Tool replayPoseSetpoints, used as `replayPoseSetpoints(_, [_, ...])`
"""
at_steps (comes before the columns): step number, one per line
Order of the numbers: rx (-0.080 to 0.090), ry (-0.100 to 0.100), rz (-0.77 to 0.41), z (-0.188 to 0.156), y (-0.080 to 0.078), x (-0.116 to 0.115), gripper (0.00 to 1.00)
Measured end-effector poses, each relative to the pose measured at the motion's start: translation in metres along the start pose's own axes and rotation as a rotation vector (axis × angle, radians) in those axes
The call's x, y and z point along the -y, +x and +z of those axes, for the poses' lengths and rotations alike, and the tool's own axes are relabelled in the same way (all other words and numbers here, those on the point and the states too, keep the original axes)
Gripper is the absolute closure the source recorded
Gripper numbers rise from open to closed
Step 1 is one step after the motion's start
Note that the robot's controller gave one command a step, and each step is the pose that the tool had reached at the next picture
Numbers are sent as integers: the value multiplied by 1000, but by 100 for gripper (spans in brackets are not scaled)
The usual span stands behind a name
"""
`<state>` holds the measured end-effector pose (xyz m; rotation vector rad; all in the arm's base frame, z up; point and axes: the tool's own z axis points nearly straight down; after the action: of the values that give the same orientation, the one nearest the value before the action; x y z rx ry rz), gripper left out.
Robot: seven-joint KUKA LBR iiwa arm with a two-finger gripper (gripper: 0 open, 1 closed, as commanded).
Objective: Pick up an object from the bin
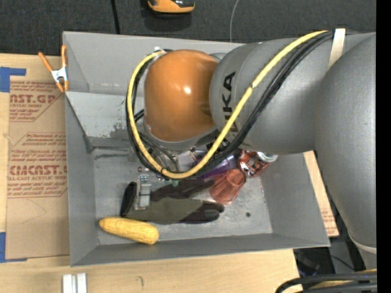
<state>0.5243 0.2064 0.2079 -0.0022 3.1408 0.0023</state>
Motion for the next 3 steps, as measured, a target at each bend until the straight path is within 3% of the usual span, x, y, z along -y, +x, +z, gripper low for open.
replayPoseSetpoints(1, [7, -2, -36, 50, -6, 37, 0])
replayPoseSetpoints(2, [-2, 0, 47, 138, -18, 70, 100])
replayPoseSetpoints(3, [-2, 0, 47, 138, -18, 70, 100])
